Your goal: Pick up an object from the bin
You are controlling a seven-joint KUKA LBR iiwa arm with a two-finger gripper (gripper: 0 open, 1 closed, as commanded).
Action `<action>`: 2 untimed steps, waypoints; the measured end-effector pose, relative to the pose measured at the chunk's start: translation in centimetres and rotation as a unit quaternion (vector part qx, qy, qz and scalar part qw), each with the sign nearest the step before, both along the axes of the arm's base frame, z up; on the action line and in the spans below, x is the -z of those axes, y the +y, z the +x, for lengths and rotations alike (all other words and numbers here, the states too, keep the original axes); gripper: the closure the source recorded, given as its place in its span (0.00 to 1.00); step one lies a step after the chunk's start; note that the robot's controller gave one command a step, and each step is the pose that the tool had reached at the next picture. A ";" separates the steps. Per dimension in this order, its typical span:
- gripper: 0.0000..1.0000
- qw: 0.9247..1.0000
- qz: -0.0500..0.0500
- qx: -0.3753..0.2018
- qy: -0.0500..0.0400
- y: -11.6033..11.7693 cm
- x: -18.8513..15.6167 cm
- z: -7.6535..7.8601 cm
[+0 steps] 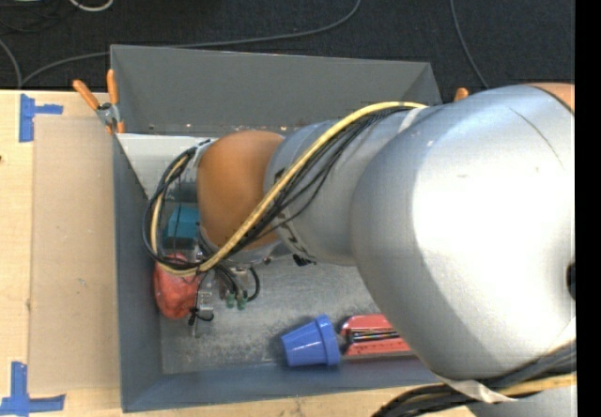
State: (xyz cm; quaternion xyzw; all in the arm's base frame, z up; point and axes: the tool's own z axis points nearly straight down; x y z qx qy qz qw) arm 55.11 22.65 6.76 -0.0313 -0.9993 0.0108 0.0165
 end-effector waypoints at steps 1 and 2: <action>1.00 1.000 -0.002 0.002 -0.003 -0.4 -0.2 0.3; 1.00 1.000 -0.002 0.002 -0.003 -0.4 -0.2 0.3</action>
Offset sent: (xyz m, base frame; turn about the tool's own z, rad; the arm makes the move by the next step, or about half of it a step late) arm 0.0000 0.0000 0.0000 0.0000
